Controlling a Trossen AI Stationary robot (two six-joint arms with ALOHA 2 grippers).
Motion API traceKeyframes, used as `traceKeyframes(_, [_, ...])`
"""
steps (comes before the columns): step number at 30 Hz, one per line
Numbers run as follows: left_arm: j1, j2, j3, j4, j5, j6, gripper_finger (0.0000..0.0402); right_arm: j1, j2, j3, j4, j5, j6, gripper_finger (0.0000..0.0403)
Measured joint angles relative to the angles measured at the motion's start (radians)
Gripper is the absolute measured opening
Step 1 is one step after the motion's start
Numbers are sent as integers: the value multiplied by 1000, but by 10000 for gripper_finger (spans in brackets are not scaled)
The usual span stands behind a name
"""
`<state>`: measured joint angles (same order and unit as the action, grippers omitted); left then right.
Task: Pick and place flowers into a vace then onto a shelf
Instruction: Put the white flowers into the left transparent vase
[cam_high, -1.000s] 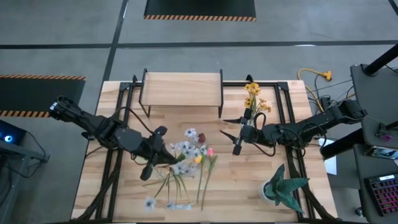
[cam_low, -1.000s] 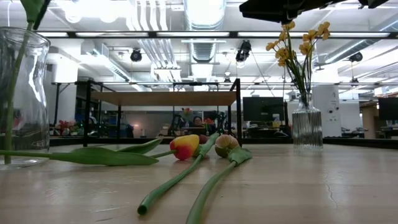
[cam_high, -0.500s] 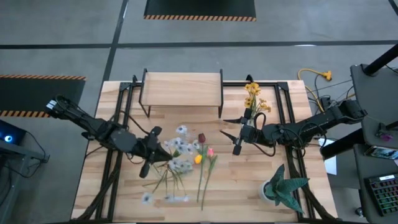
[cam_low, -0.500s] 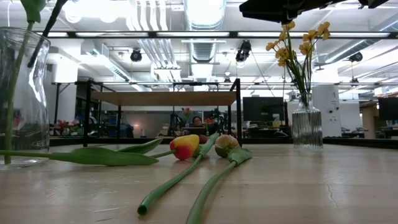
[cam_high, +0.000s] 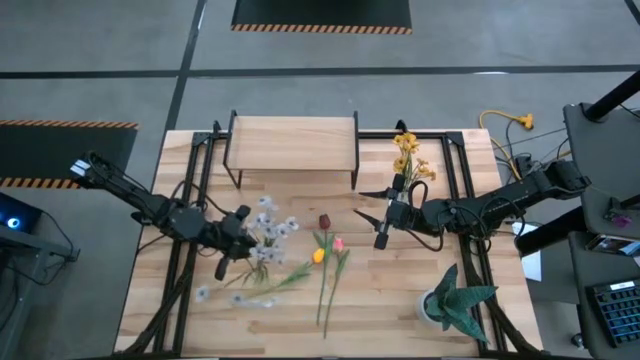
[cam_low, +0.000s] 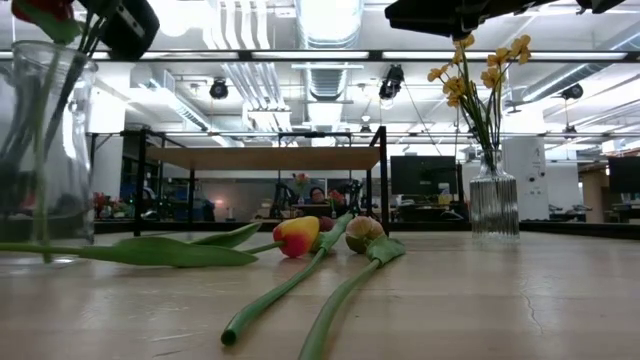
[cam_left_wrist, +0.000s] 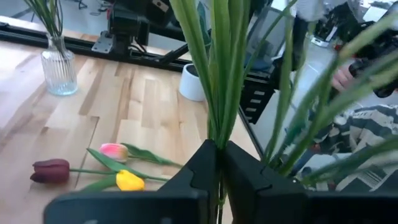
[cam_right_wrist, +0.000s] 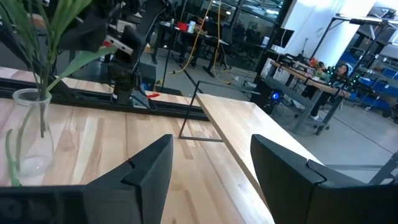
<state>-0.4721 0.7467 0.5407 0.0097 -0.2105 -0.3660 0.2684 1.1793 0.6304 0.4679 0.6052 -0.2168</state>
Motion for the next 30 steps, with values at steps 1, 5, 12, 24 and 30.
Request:
traceKeyframes(1, [0, -8, -9, 3, 0, -1, 21, 0, 0, 0, 0, 0, 0, 207])
traceKeyframes(5, [0, -28, -16, 17, 0, -2, 57, 0, 0, 0, 0, 0, 0, 207])
traceKeyframes(12, [0, -17, 6, 17, 0, -2, 137, 0, 0, 0, 0, 0, 0, 207])
traceKeyframes(24, [0, 31, 68, 6, 2, 0, 173, 0, 0, 0, 0, 0, 0, 207])
traceKeyframes(30, [0, 65, 116, -4, 2, 24, 174, 0, 0, 0, 0, 0, -1, 207])
